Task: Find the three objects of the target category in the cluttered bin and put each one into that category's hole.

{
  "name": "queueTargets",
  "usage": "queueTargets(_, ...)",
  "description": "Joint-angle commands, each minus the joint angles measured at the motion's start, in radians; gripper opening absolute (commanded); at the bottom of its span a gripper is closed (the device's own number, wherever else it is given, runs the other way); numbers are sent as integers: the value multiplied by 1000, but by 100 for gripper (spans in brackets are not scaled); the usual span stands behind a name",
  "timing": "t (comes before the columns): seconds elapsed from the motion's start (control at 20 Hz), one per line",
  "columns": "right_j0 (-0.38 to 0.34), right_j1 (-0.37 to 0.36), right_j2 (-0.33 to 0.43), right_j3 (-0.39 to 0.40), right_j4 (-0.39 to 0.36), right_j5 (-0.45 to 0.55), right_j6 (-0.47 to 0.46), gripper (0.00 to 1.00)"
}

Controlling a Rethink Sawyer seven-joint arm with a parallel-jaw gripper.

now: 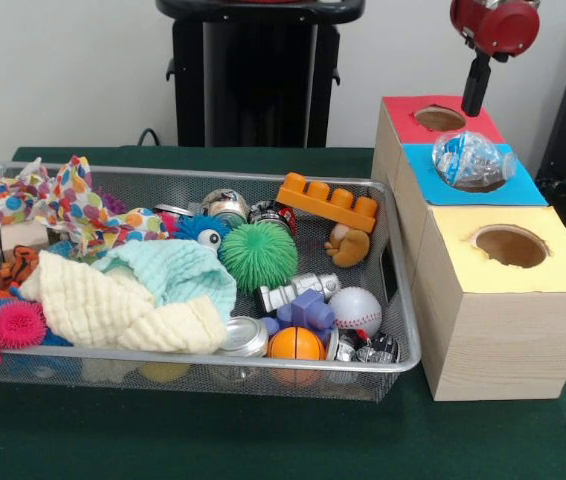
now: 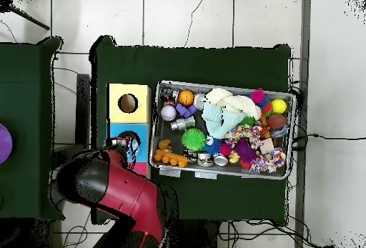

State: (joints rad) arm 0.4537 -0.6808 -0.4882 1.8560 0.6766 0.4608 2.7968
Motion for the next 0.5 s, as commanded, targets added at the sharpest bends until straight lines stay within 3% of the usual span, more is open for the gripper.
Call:
queueTargets(0.05,-31,27,121,78,20,-59,148,0)
queueTargets(0.5,-49,62,175,84,42,-158,164,0)
